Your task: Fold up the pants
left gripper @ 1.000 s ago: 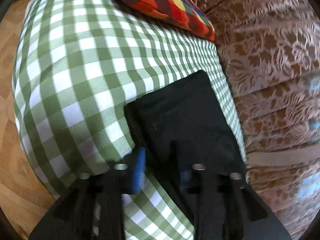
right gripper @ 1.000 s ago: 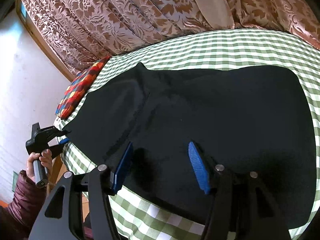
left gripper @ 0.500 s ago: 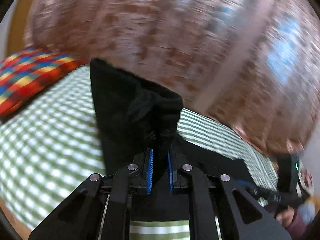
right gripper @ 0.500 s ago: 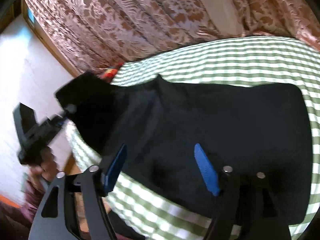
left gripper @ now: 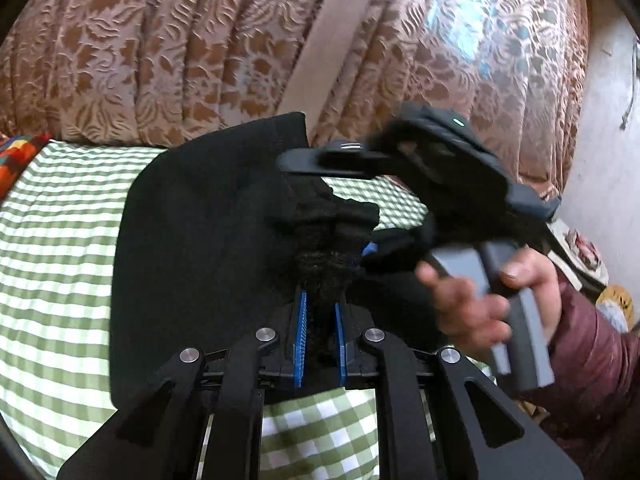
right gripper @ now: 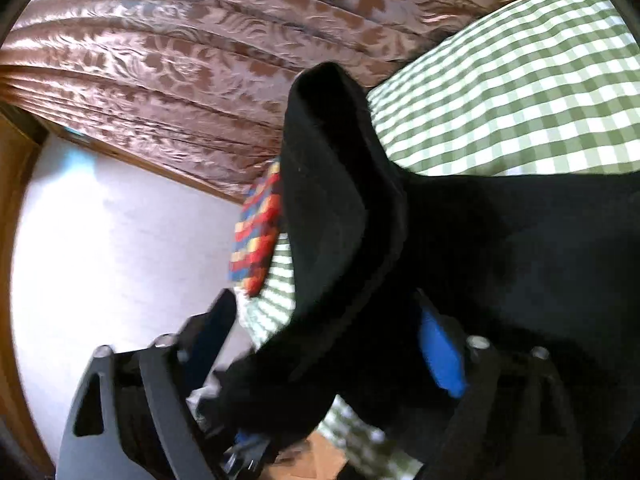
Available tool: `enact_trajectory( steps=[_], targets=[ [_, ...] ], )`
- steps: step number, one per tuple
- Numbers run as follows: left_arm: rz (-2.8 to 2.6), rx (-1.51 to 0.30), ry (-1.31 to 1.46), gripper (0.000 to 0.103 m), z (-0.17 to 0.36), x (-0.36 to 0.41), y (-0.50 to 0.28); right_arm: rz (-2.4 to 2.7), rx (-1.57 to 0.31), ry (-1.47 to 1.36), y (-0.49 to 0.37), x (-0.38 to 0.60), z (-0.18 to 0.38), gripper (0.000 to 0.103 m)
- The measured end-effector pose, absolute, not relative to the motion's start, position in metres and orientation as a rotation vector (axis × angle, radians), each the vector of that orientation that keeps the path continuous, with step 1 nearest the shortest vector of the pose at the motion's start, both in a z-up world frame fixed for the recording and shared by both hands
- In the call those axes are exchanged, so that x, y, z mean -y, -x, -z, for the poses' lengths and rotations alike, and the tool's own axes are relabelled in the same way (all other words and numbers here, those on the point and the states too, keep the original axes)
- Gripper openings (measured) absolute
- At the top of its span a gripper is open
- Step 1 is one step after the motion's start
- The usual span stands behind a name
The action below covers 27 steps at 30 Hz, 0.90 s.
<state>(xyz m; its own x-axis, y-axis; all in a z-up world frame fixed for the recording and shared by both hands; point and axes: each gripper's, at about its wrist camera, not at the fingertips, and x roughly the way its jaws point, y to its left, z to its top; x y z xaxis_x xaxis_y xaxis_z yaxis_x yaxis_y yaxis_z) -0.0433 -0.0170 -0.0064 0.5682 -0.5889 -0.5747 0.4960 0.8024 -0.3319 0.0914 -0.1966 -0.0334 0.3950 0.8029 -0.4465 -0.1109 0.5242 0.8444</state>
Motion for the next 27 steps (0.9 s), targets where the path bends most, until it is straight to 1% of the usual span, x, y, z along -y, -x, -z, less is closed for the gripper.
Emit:
enact_trajectory(
  steps=[1, 2, 3, 4, 5, 7, 9, 12, 16, 21, 27],
  targets=[
    [0.643, -0.728, 0.131, 0.011, 0.007, 0.020, 0.044, -0.655, -1.010, -0.798, -0.093, 0.194, 0.035, 0.042],
    [0.643, -0.732, 0.125, 0.011, 0.008, 0.023, 0.044, -0.634, -1.024, -0.764, -0.093, 0.193, 0.036, 0.035],
    [0.640, -0.738, 0.122, 0.011, 0.009, 0.023, 0.044, -0.610, -1.027, -0.732, -0.093, 0.192, 0.037, 0.032],
    [0.640, -0.748, 0.117, 0.011, 0.010, 0.024, 0.043, -0.606, -1.024, -0.722, -0.092, 0.192, 0.037, 0.024],
    [0.651, -0.755, 0.118, 0.012, 0.008, 0.023, 0.043, -0.604, -1.021, -0.715, -0.092, 0.193, 0.037, 0.021],
    [0.688, -0.757, 0.143, 0.019, 0.004, 0.017, 0.044, -0.620, -1.011, -0.715, -0.089, 0.196, 0.036, 0.017],
    [0.765, -0.747, 0.233, 0.024, -0.005, -0.004, 0.045, -0.631, -0.992, -0.700, -0.086, 0.197, 0.028, 0.014],
    [0.805, -0.690, 0.424, 0.024, -0.019, -0.054, 0.045, -0.648, -0.971, -0.672, -0.084, 0.197, 0.014, 0.013],
    [0.633, -0.680, 0.534, 0.024, -0.014, -0.110, 0.034, -0.681, -0.950, -0.643, -0.077, 0.200, -0.004, 0.013],
    [0.553, -0.741, 0.521, 0.024, 0.002, -0.116, 0.015, -0.698, -0.914, -0.628, -0.066, 0.216, -0.026, 0.013],
    [0.589, -0.830, 0.494, 0.024, 0.027, -0.079, -0.006, -0.645, -0.890, -0.579, -0.045, 0.267, -0.037, 0.013]
  ],
)
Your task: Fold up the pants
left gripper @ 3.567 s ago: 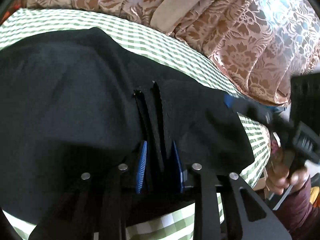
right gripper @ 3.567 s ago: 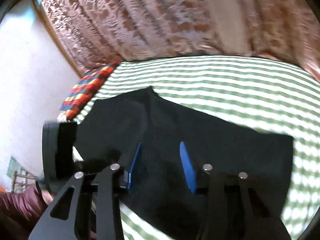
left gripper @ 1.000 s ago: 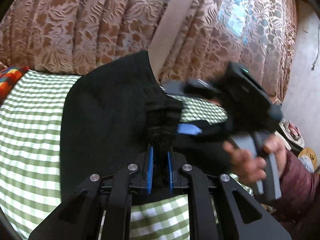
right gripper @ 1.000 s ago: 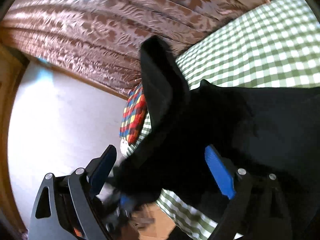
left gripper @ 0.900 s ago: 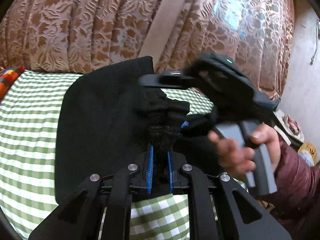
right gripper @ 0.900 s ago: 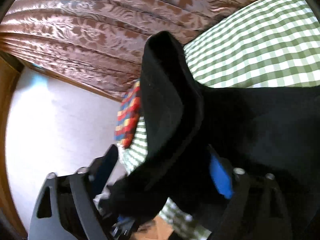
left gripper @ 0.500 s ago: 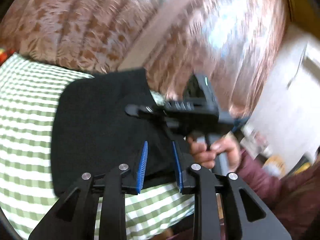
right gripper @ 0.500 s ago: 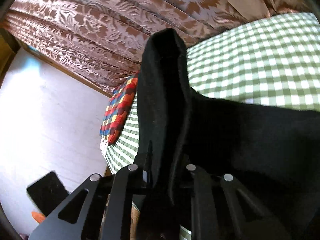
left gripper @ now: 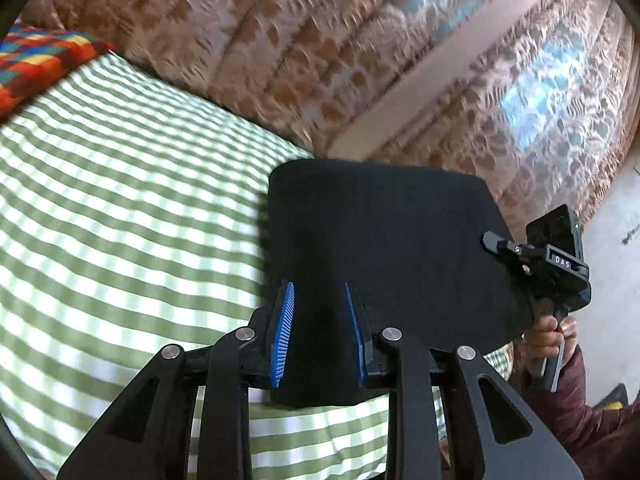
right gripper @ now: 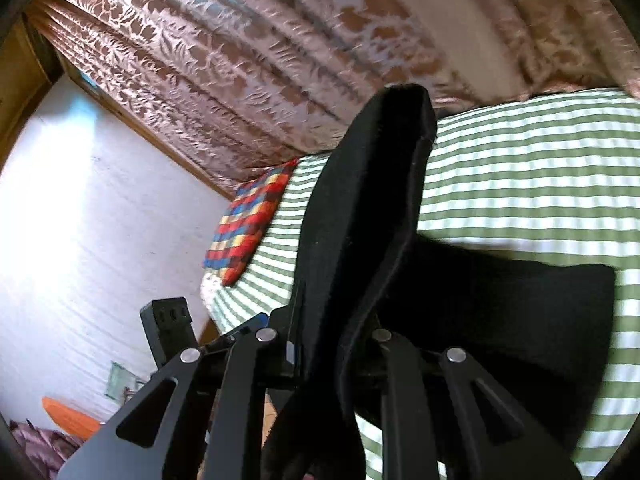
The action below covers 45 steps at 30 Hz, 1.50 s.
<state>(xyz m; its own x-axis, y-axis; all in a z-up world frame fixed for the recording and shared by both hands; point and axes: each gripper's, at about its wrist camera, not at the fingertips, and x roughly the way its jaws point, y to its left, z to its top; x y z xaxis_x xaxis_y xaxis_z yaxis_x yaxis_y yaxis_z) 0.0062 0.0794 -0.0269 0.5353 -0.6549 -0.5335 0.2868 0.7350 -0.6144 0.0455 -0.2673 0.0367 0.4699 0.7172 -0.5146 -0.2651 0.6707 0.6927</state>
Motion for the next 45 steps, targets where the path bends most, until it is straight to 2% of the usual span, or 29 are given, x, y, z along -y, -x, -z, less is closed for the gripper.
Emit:
enact_trajectory(
  steps=[7, 12, 13, 17, 23, 28, 30, 32, 38, 42, 45],
  targets=[
    [0.754, -0.975, 0.349, 0.024, 0.051, -0.009, -0.007, -0.478, -0.978, -0.566, -0.027, 0.339, 0.015, 0.013],
    [0.795, -1.016, 0.310, 0.024, 0.060, 0.012, -0.004, -0.405, -1.028, -0.646, -0.021, 0.369, 0.069, 0.019],
    [0.790, -1.019, 0.310, 0.024, 0.061, 0.012, -0.005, -0.412, -1.011, -0.691, -0.019, 0.374, 0.072, 0.023],
    [0.788, -1.008, 0.318, 0.024, 0.054, 0.008, -0.005, -0.384, -0.948, -0.731, -0.001, 0.385, 0.057, 0.042],
    [0.802, -0.961, 0.342, 0.024, 0.043, 0.005, -0.001, -0.352, -0.887, -0.734, 0.054, 0.394, 0.022, 0.042],
    [0.789, -0.939, 0.355, 0.024, 0.041, 0.005, -0.004, -0.326, -0.941, -0.712, 0.076, 0.373, 0.026, 0.042],
    [0.777, -0.934, 0.342, 0.024, 0.040, 0.006, -0.005, -0.314, -0.954, -0.703, 0.077, 0.367, 0.032, 0.033],
    [0.770, -0.928, 0.325, 0.024, 0.039, 0.007, -0.003, -0.302, -0.972, -0.685, 0.074, 0.361, 0.037, 0.012],
    [0.773, -0.947, 0.261, 0.024, 0.044, 0.011, 0.006, -0.231, -0.973, -0.548, 0.080, 0.353, 0.027, 0.006],
    [0.764, -0.991, 0.235, 0.024, 0.062, 0.017, 0.015, -0.170, -1.057, -0.489, 0.077, 0.350, 0.064, 0.006],
    [0.763, -0.986, 0.229, 0.024, 0.060, 0.018, 0.020, -0.173, -1.043, -0.502, 0.080, 0.351, 0.071, 0.006]
  ],
)
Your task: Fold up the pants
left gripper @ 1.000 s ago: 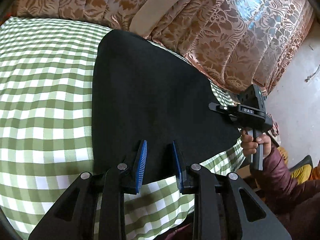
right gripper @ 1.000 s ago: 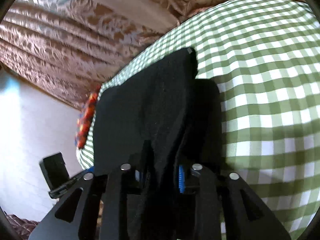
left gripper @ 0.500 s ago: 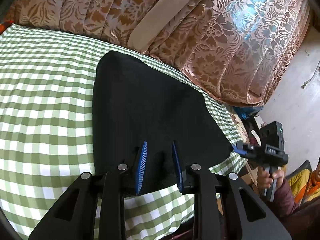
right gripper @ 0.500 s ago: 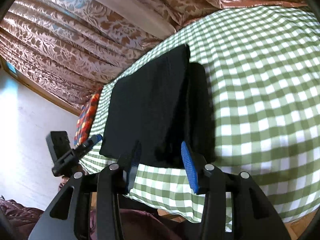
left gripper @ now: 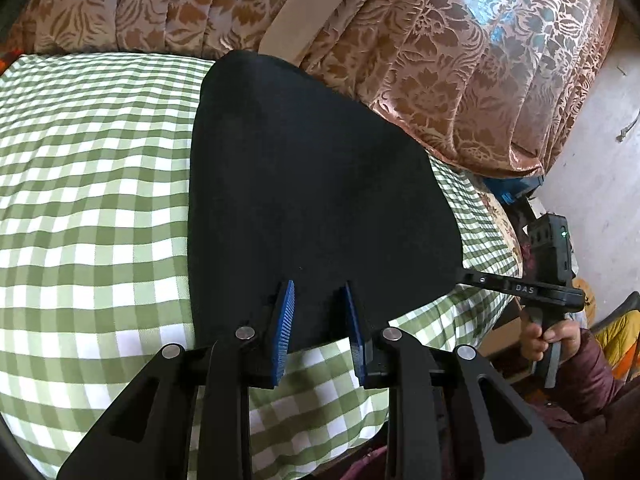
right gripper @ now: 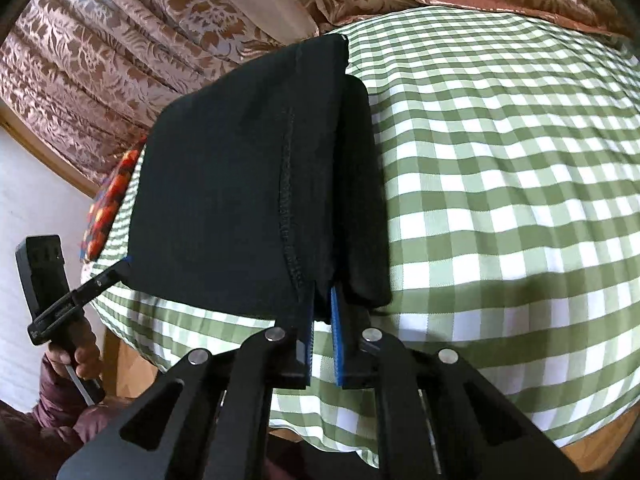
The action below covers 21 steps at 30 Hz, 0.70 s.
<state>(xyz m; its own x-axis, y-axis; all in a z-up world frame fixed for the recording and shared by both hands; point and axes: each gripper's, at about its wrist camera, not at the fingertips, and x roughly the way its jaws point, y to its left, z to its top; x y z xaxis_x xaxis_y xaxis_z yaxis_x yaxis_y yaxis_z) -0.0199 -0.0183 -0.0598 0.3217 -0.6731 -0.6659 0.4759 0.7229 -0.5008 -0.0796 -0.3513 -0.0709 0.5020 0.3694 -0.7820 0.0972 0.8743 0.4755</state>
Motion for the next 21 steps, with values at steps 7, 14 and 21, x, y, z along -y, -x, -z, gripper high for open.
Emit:
enact_trajectory(
  steps=[7, 14, 21],
  targets=[
    [0.752, -0.903, 0.204, 0.024, 0.034, 0.019, 0.017, -0.176, -1.006, -0.469, 0.081, 0.358, 0.040, 0.033],
    [0.724, -0.845, 0.089, 0.024, 0.024, 0.041, 0.009, -0.167, -0.881, -0.509, 0.033, 0.343, 0.011, 0.050],
    [0.623, -0.868, -0.036, 0.027, 0.041, 0.061, 0.007, -0.002, -0.869, -0.531, -0.035, 0.334, 0.033, 0.057]
  ],
)
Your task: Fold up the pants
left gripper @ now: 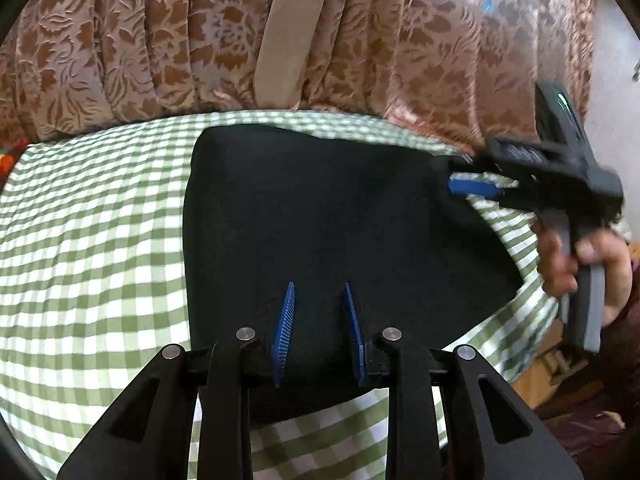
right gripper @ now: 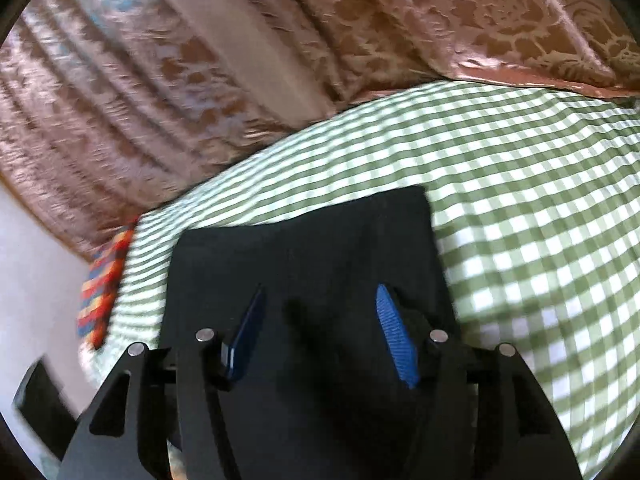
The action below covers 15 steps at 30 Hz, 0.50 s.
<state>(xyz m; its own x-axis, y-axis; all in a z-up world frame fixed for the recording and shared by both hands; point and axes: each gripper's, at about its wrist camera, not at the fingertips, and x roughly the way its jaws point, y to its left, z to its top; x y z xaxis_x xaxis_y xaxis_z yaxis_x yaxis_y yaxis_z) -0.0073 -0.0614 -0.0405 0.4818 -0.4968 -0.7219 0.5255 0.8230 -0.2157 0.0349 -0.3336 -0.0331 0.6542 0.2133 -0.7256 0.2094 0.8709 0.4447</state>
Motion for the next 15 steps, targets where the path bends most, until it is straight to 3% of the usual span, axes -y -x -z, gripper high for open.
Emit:
enact_trajectory(
  steps=[5, 11, 15],
  targets=[
    [0.587, -0.872, 0.015, 0.029, 0.051, 0.063, 0.007, 0.060, -0.877, -0.539, -0.056, 0.349, 0.073, 0.059],
    [0.566, -0.862, -0.014, 0.032, 0.050, 0.069, 0.008, 0.030, -0.848, -0.546, -0.051, 0.352, 0.072, 0.065],
    [0.561, -0.856, -0.026, 0.045, 0.047, 0.072, 0.011, -0.011, -0.817, -0.575, -0.042, 0.353, 0.063, 0.070]
  ],
)
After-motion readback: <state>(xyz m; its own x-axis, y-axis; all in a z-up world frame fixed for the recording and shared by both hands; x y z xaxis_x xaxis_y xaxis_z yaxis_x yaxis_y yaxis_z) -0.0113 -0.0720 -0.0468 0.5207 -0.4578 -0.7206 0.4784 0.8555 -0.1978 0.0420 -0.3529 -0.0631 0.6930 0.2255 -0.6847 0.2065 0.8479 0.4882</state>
